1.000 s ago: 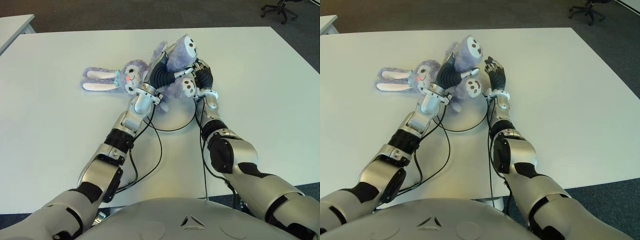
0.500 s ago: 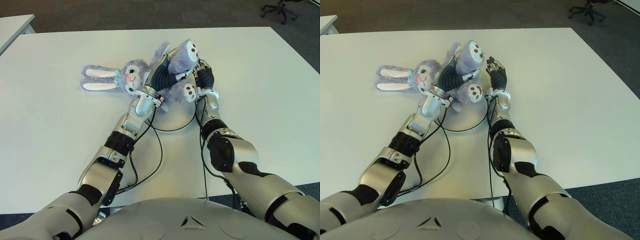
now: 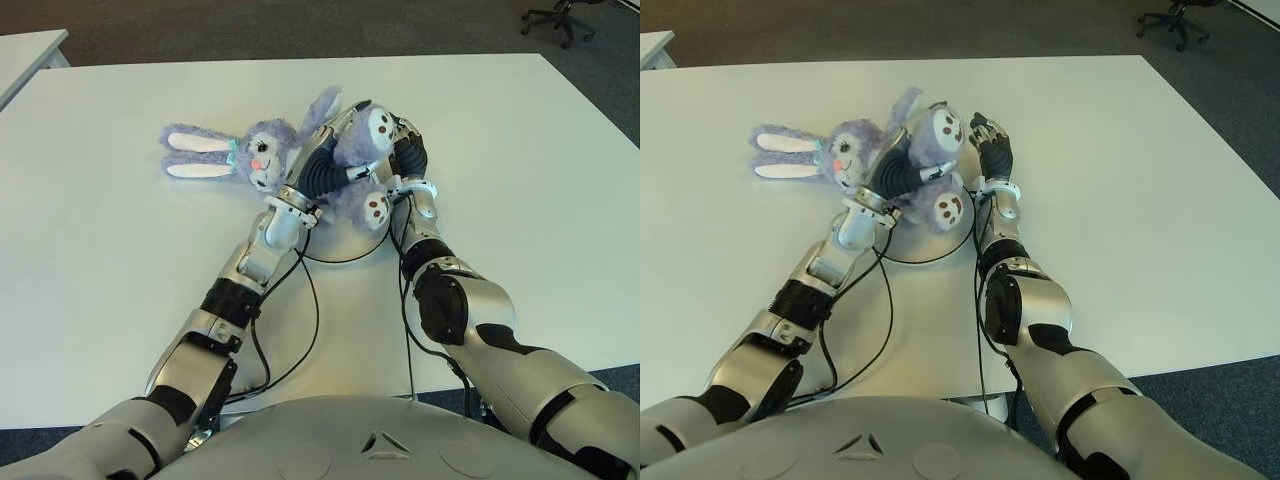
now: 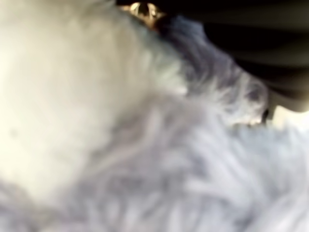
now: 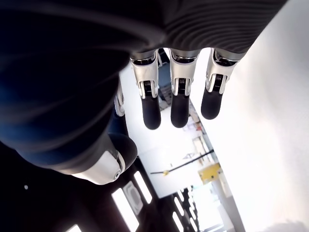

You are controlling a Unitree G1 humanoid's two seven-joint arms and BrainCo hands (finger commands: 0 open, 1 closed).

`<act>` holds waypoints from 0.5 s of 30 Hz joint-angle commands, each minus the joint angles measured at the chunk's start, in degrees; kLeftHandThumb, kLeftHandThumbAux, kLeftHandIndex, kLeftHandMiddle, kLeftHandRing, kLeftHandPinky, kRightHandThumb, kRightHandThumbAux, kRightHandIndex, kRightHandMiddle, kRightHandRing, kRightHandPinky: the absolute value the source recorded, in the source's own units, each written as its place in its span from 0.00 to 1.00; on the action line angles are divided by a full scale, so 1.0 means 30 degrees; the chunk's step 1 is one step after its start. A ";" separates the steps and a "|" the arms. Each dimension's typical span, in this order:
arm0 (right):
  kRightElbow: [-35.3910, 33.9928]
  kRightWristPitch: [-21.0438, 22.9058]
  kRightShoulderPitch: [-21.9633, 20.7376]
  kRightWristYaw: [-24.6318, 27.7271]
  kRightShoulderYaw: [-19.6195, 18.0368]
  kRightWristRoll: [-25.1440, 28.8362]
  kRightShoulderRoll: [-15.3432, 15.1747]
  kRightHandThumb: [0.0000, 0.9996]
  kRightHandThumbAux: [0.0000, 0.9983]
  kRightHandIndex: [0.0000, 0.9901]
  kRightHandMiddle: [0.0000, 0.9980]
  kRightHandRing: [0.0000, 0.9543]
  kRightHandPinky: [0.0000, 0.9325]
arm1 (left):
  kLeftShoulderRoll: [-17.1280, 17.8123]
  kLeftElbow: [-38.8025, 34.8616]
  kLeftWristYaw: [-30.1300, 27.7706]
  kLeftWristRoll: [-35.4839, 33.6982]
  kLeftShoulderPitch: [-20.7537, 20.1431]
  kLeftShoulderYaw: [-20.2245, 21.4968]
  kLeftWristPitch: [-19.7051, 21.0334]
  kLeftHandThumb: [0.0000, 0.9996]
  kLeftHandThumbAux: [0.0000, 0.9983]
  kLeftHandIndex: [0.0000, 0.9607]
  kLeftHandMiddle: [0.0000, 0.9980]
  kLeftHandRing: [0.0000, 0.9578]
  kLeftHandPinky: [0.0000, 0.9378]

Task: Put the doll into the plate.

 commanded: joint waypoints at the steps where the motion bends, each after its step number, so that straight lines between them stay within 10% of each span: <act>1: 0.0979 0.0589 0.1807 0.0067 -0.0015 0.0025 0.0535 0.69 0.74 0.40 0.16 0.12 0.10 | 0.0552 -0.0475 -0.0610 0.0342 0.1018 -0.0331 0.0521 0.27 0.40 0.04 0.12 0.12 0.10; 15: 0.1046 0.1181 0.1756 -0.0540 0.0436 -0.0440 0.0424 0.67 0.74 0.40 0.11 0.08 0.07 | 0.1402 -0.2242 -0.0788 0.0755 0.2744 -0.0760 0.0681 0.27 0.39 0.00 0.07 0.07 0.05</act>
